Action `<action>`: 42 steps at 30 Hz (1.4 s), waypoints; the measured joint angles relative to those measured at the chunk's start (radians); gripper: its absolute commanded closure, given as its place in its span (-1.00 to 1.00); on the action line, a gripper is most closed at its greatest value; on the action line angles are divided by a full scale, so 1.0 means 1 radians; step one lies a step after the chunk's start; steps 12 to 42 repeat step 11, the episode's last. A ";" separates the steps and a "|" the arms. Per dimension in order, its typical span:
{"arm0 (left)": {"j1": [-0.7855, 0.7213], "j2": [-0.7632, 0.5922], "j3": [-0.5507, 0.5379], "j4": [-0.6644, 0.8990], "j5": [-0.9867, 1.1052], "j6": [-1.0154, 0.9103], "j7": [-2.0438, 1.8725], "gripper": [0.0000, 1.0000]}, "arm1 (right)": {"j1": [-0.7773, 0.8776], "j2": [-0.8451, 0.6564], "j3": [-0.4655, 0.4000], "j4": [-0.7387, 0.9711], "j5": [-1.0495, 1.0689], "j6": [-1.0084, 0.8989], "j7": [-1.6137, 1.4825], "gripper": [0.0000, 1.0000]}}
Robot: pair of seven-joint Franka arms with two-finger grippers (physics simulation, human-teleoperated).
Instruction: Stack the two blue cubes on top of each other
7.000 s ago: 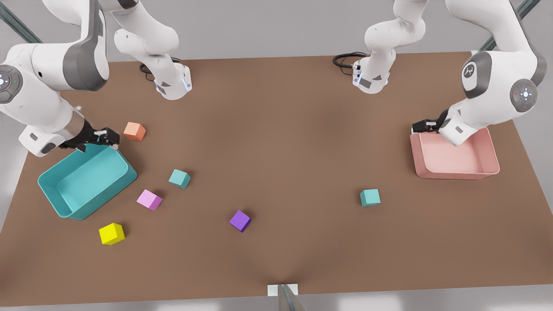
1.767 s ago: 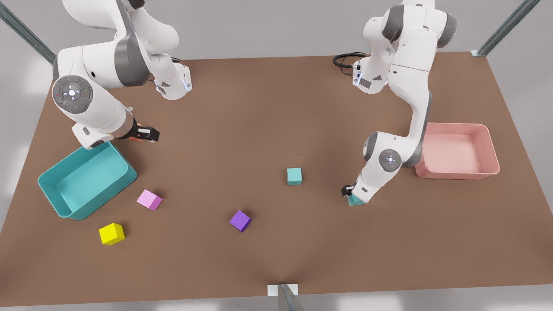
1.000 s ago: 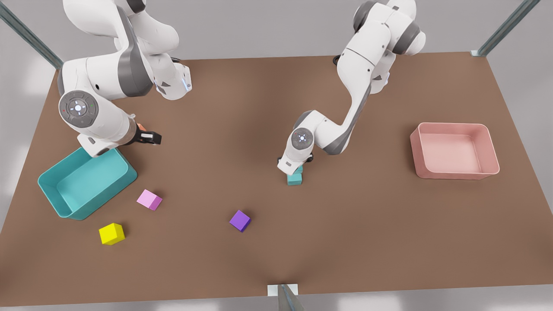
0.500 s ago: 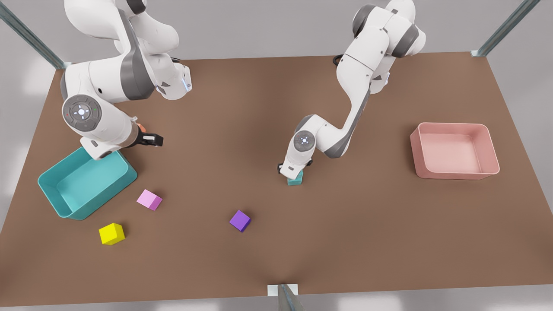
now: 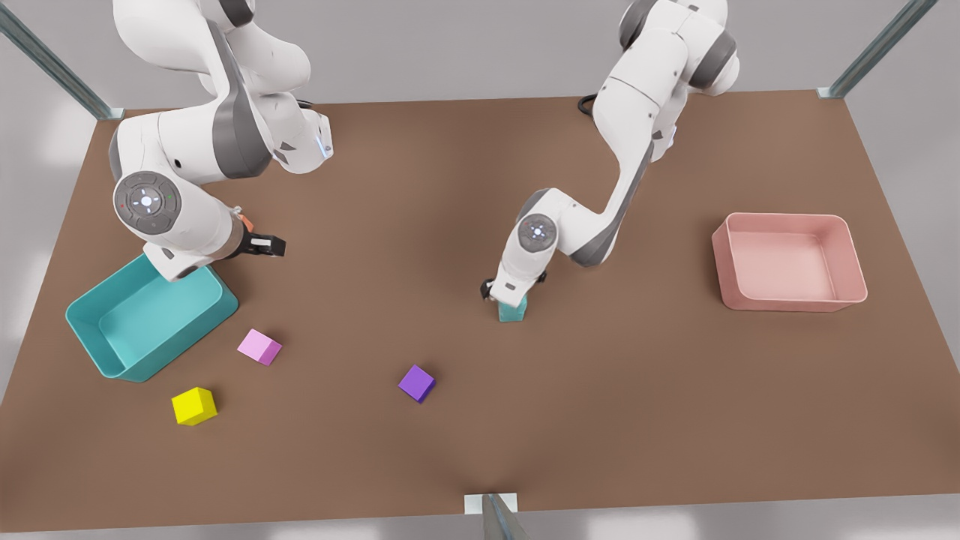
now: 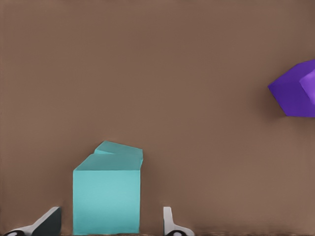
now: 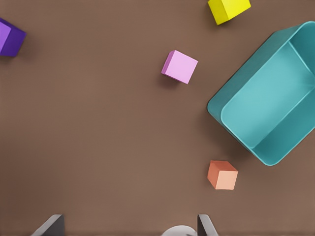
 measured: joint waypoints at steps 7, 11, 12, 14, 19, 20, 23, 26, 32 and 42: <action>0.406 -0.156 -0.003 0.576 0.109 -0.670 0.136 -1.00 | 0.000 0.002 0.000 0.007 0.000 0.000 -0.002 -1.00; 0.485 -0.220 -0.003 0.492 0.148 -0.826 0.280 -1.00 | 0.000 0.002 0.000 0.007 0.000 0.000 -0.002 -1.00; 0.485 -0.220 -0.003 0.492 0.148 -0.826 0.280 -1.00 | 0.000 0.002 0.000 0.007 0.000 0.000 -0.002 -1.00; 0.485 -0.220 -0.003 0.492 0.148 -0.826 0.280 -1.00 | 0.000 0.002 0.000 0.007 0.000 0.000 -0.002 -1.00; 0.485 -0.220 -0.003 0.492 0.148 -0.826 0.280 -1.00 | 0.000 0.002 0.000 0.007 0.000 0.000 -0.002 -1.00; 0.485 -0.220 -0.003 0.492 0.148 -0.826 0.280 -1.00 | 0.000 0.002 0.000 0.007 0.000 0.000 -0.002 -1.00; 0.485 -0.220 -0.003 0.492 0.148 -0.826 0.280 -1.00 | 0.000 0.002 0.000 0.007 0.000 0.000 -0.002 -1.00; 0.485 -0.220 -0.003 0.492 0.148 -0.826 0.280 -1.00 | 0.000 0.002 0.000 0.007 0.000 0.000 -0.002 -1.00; 0.485 -0.220 -0.003 0.492 0.148 -0.826 0.280 -1.00 | 0.000 0.002 0.000 0.007 0.000 0.000 -0.002 -1.00; 0.485 -0.220 -0.003 0.492 0.148 -0.826 0.280 -1.00 | 0.000 0.002 0.000 0.007 0.000 0.000 -0.002 -1.00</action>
